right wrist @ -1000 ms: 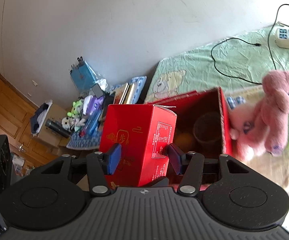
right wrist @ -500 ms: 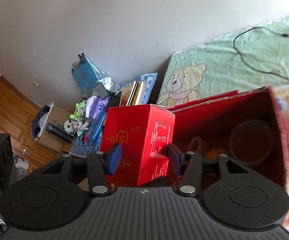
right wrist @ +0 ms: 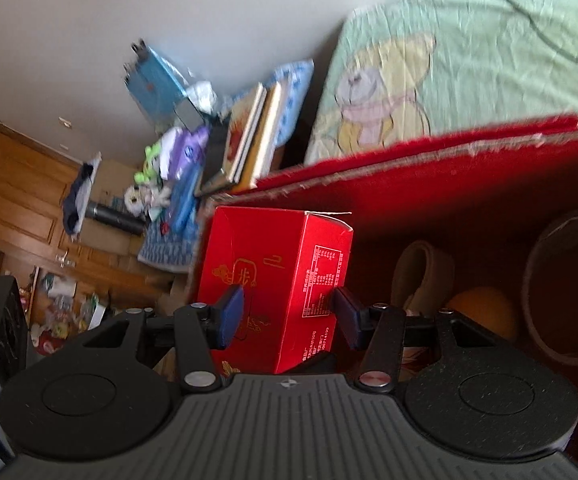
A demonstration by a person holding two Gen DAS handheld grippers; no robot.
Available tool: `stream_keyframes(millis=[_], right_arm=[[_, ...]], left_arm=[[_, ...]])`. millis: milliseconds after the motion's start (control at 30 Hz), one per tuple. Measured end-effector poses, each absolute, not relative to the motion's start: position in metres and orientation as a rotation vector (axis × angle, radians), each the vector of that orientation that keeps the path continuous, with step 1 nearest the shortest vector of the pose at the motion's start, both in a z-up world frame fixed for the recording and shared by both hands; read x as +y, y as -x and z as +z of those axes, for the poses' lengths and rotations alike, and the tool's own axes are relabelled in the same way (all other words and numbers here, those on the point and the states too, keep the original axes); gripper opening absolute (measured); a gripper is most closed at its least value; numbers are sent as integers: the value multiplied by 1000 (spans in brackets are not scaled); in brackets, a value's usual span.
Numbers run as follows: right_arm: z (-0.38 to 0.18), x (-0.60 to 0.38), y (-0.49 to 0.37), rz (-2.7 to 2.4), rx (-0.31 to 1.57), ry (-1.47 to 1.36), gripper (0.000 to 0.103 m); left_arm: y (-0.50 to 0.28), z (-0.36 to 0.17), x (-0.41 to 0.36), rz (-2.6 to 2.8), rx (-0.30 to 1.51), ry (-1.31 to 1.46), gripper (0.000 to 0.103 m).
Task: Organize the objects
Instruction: 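Carry the red gift box over the red cardboard box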
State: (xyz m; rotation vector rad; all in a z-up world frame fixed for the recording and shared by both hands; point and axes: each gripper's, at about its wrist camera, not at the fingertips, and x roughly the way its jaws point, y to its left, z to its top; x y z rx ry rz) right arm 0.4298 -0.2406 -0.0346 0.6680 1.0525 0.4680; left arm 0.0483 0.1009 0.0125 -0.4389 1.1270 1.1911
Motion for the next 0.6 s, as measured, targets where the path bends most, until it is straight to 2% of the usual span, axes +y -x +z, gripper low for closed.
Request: stream_keyframes(millis=[367, 600], right_arm=[[-65, -260, -436, 468, 1146, -775, 55], [-61, -254, -433, 479, 1089, -714, 54]], left_arm=[[-70, -9, 100, 1206, 1230, 347, 82], [-71, -13, 102, 1214, 1254, 313, 84]])
